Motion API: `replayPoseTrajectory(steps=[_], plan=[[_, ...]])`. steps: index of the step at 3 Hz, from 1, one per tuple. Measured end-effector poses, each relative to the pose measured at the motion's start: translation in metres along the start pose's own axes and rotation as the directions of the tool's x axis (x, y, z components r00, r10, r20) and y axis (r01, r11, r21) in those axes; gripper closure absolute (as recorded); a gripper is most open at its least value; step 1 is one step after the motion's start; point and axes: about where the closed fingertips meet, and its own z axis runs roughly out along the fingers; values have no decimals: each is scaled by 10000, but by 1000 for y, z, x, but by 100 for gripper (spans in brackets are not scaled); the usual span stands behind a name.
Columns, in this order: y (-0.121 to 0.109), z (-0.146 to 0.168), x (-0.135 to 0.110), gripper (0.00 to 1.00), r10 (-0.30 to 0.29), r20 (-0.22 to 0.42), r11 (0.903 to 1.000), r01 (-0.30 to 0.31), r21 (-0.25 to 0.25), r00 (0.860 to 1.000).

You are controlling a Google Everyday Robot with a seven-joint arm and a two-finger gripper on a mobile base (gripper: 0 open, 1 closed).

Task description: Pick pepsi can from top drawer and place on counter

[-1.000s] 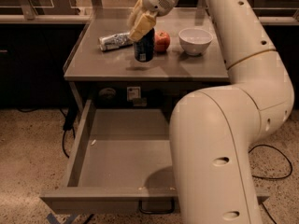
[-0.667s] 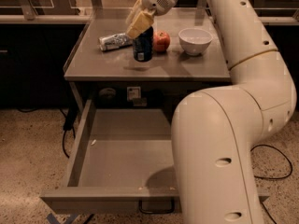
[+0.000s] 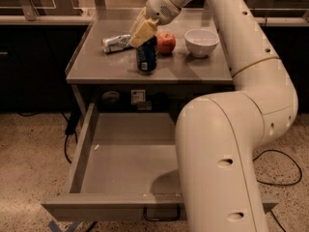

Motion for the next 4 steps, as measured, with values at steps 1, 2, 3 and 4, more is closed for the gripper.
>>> replayPoseTrajectory(steps=[1, 2, 3, 4], plan=[[0, 12, 8, 100, 331, 166, 9991, -327, -269, 9993], [0, 12, 8, 100, 332, 167, 9991, -327, -270, 9993], [0, 12, 8, 74, 332, 168, 9991, -327, -270, 9993], [0, 12, 8, 49, 332, 168, 9991, -327, -270, 9993]])
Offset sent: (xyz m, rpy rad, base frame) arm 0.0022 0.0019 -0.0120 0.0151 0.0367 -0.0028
